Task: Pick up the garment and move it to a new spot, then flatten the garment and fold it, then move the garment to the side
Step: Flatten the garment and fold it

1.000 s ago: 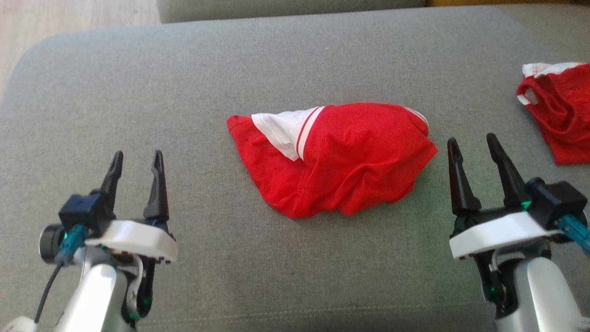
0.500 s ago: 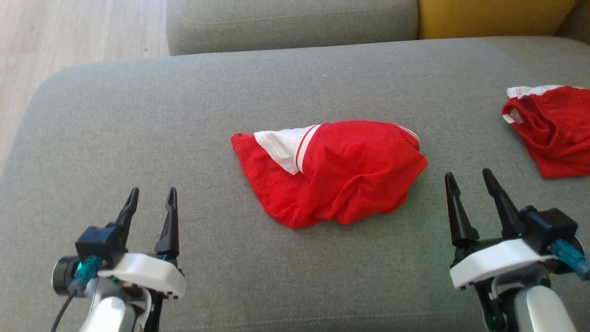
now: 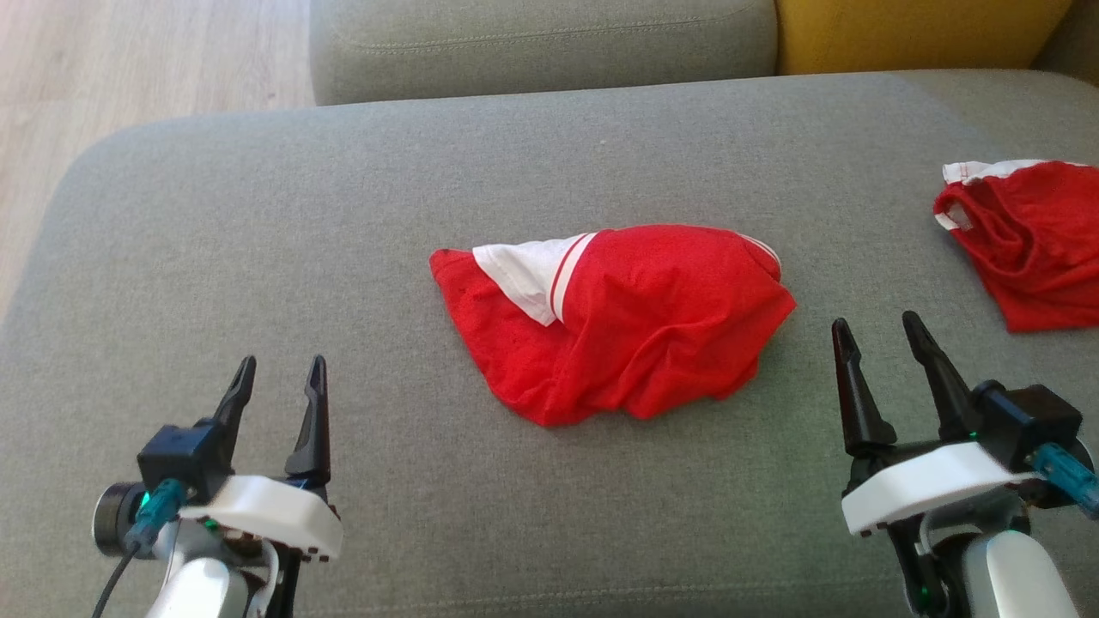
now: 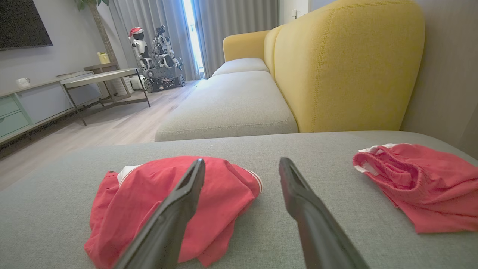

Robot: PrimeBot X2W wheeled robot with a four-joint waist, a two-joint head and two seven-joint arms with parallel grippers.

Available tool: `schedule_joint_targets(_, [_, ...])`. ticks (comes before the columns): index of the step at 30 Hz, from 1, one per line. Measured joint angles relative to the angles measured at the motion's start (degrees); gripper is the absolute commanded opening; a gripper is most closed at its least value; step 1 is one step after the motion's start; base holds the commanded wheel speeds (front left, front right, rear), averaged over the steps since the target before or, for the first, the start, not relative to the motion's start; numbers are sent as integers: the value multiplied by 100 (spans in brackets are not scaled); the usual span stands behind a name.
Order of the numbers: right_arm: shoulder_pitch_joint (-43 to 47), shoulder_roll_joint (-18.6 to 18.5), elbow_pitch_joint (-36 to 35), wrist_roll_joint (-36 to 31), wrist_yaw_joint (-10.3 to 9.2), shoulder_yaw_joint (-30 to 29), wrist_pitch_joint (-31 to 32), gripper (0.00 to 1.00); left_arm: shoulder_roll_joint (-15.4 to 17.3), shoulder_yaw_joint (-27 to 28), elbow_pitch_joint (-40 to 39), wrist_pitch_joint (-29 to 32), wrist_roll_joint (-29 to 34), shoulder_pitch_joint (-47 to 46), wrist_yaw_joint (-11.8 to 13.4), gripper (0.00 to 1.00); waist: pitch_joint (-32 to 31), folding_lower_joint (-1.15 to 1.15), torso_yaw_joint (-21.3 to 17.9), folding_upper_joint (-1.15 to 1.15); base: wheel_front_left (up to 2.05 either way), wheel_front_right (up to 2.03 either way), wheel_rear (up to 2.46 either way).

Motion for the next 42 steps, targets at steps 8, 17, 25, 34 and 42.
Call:
schedule_joint_targets(8, [0,0,-13,1,0,-10,8,100,19,-8,-22,1,-29,-1,7,100,29,0,-7,0,0,0,0])
schedule_joint_targets(17, [-2,0,-15,1,0,-30,22,100,25,-15,-37,0,-45,-9,51,100,106,0,26,0,0,0,0])
schedule_joint_targets(25, [-151,0,102,1,0,34,127,100,24,-57,-45,-15,-58,-158,48,100,273,0,158,0,0,0,0])
schedule_joint_targets(34, [-1957,-645,961,320,0,1362,973,100,-208,-346,86,-148,12,-926,-164,100,768,0,693,0,0,0,0])
schedule_joint_targets(42, [-3475,-1276,1762,877,0,2800,1875,100,-519,-376,331,-216,70,-1319,-307,100,1130,0,1272,0,0,0,0])
